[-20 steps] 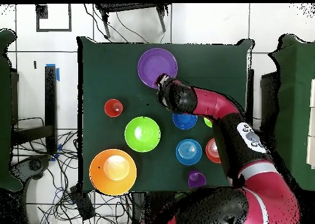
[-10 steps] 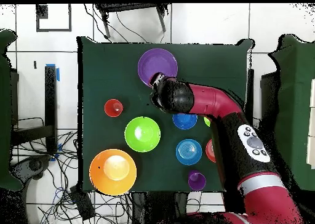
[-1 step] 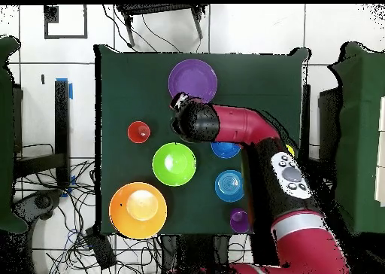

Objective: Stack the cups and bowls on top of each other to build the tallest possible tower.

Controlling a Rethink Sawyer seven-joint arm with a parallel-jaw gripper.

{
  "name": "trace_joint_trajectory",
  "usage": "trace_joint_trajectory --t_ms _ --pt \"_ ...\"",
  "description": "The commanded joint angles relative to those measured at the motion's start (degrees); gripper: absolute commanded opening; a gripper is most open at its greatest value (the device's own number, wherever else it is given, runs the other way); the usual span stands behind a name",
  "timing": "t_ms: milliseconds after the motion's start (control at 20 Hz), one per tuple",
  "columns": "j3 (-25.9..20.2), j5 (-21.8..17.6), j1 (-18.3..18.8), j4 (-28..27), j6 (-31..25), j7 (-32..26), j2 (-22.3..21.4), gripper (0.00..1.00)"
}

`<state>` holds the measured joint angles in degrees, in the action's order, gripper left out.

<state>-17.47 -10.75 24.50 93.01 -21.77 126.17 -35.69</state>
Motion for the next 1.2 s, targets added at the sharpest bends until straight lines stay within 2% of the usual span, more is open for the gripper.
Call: trace_joint_trajectory --t_ms 50,400,600,750,900,1000,1200 --pt "7.89 3.13 -6.24 5.88 3.47 15.99 1.72 1.0" --pt "14.07 9.13 -11.24 10.8 4.66 20.78 0.49 1.0" --pt "16.18 10.77 -12.81 13.4 5.69 21.71 -0.78 1.0" --pt "16.63 11.25 -13.01 13.85 5.77 21.38 -1.07 1.0" --pt "16.56 12.23 -13.3 12.3 6.7 21.61 0.5 1.0" --pt "15.03 13.06 -12.18 11.95 8.73 21.71 2.06 1.0" --pt "14.52 14.87 -12.44 10.62 12.72 22.87 4.44 1.0"
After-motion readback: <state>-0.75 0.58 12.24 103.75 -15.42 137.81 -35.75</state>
